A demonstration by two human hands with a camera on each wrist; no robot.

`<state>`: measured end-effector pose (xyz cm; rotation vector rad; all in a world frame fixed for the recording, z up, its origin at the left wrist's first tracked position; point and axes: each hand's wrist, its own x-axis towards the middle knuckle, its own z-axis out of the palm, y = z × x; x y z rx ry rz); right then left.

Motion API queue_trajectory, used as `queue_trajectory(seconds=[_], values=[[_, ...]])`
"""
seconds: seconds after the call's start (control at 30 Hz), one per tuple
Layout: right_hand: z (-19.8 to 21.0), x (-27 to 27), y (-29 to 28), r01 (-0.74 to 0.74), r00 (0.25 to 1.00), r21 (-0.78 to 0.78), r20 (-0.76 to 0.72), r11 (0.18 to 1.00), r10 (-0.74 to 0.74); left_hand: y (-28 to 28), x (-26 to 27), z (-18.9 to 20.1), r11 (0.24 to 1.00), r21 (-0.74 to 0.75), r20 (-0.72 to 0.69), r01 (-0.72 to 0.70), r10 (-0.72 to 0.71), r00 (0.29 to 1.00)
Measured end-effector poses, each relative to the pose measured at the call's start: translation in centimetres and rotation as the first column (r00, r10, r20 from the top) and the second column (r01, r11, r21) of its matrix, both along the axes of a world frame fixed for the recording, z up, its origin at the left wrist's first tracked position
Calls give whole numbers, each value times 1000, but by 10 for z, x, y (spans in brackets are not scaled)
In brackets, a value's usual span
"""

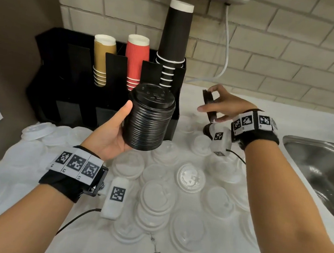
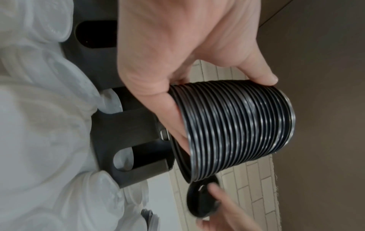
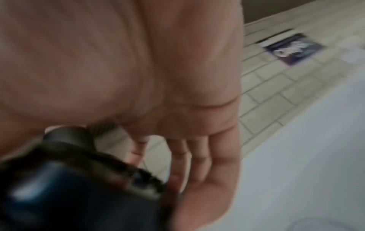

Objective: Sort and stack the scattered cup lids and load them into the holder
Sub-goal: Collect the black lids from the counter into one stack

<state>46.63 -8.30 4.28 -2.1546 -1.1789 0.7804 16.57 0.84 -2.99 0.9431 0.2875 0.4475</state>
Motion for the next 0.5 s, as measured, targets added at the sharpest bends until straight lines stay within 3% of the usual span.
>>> queue_trajectory(seconds=[0.1,0.2,0.33,0.5], values=[[15,-30,-24,-109,978,218,-151,970,144,-7,5,-2,1000,-2,-36,0,0,999],[25,-62,-32,-270,944,322,-97,907,316,-17,9,-4,999,36,-55,19,-17,998],[30,-91,-34,-446,893,260,58,856,447,-30,13,-5,997,52,-68,65,-61,996],[28,-103,-37,-485,873,199,162,852,460,-35,17,-8,998,48,-107,44,-38,994]])
